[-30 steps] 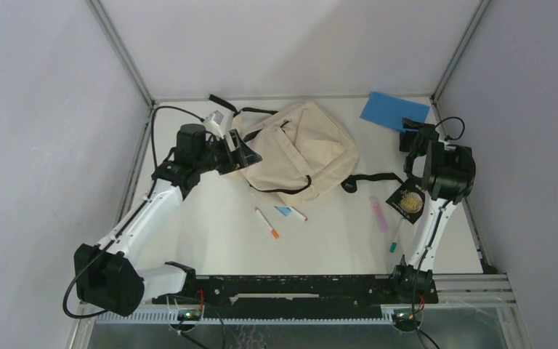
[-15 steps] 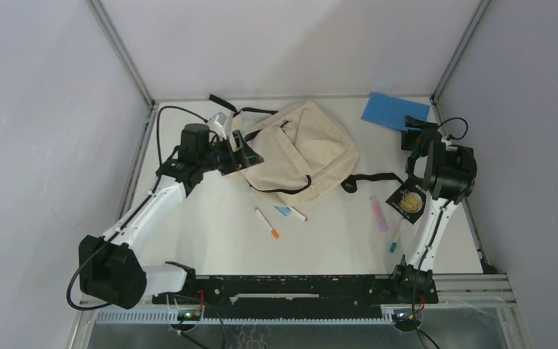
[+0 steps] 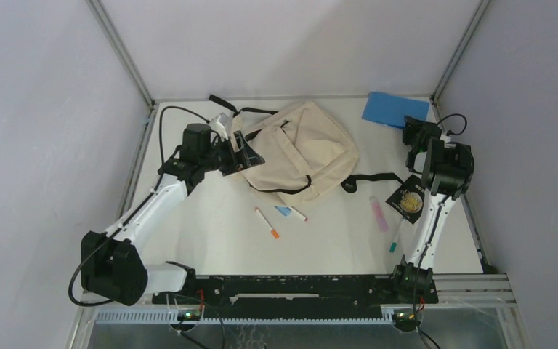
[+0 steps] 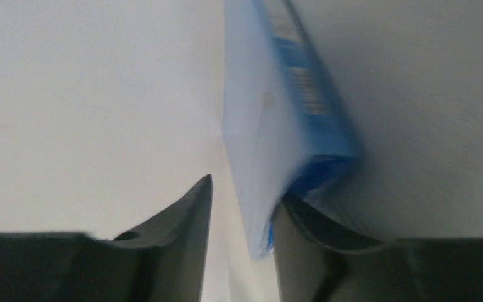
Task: Pack the student bag
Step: Pick up the files from the center of the board.
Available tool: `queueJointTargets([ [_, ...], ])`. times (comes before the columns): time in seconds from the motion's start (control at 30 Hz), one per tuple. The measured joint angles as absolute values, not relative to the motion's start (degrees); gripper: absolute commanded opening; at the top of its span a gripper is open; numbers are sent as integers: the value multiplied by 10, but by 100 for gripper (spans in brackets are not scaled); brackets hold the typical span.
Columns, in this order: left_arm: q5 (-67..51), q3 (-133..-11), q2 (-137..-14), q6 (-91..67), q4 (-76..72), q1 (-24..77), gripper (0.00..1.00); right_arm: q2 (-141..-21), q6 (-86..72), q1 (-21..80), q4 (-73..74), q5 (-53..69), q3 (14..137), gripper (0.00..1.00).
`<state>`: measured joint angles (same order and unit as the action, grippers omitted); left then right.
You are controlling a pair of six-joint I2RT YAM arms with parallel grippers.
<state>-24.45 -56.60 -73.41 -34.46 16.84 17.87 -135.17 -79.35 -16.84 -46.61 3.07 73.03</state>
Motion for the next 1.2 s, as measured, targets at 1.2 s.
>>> queueJointTargets([
  [1.2,-243,-580,-643,-345,178,157,82,-737,-584,-131,-383,161,454,0],
])
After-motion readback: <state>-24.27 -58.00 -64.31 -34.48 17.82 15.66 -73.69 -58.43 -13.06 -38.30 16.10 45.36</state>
